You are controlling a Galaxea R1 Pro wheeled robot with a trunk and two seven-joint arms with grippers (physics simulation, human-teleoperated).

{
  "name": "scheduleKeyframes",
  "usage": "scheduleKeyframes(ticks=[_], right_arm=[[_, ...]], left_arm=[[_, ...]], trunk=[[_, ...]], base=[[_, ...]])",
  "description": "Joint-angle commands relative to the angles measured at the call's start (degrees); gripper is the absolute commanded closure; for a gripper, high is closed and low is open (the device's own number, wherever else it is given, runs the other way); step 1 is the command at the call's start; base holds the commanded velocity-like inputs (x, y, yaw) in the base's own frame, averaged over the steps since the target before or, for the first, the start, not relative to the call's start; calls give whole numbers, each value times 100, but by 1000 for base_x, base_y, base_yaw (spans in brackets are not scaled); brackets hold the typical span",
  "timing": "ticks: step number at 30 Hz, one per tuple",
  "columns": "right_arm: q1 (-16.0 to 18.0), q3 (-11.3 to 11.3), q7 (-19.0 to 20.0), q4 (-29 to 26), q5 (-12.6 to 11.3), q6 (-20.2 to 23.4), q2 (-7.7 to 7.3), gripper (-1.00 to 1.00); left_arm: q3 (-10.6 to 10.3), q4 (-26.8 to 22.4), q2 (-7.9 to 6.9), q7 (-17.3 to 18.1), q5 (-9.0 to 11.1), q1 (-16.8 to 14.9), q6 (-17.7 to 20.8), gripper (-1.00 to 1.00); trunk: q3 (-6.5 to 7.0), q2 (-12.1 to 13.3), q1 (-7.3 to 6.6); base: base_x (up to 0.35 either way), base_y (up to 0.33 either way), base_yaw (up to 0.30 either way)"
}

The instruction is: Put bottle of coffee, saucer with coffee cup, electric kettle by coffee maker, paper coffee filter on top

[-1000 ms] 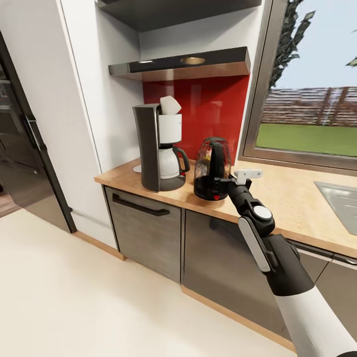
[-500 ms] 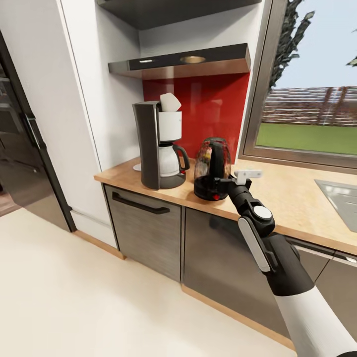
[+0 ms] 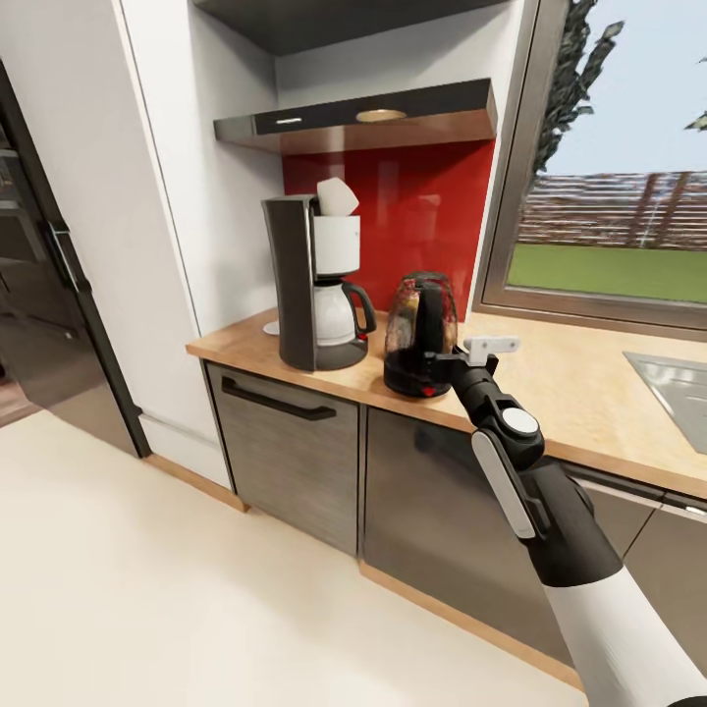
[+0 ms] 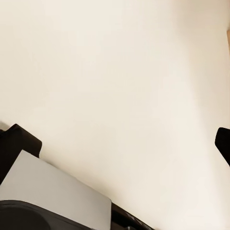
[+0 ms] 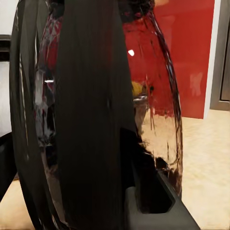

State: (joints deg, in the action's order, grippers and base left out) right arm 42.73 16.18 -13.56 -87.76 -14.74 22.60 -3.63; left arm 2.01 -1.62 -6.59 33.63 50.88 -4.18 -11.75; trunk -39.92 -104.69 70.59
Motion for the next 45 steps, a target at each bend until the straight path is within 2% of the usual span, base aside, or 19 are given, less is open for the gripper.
scheduleKeyframes(ticks=[1, 7, 11, 45], right_arm=[[7, 16, -59, -10, -37, 14, -6, 100], [4, 16, -59, -5, -37, 8, -6, 100], [0, 16, -59, -5, -37, 8, -6, 100], [-9, 16, -59, -4, -37, -1, -6, 100]], left_arm=[[19, 9, 0, 21, -16, -4, -20, -100], [19, 8, 0, 21, -16, -4, -20, -100], [18, 6, 0, 21, -16, -4, -20, -100], [19, 4, 0, 21, -16, -4, -13, -100]], trunk=[[-24, -45, 22], [-42, -85, 44], [-113, -245, 132], [-113, -245, 132]], base=[[0, 0, 0], [0, 0, 0], [0, 0, 0], [18, 29, 0]])
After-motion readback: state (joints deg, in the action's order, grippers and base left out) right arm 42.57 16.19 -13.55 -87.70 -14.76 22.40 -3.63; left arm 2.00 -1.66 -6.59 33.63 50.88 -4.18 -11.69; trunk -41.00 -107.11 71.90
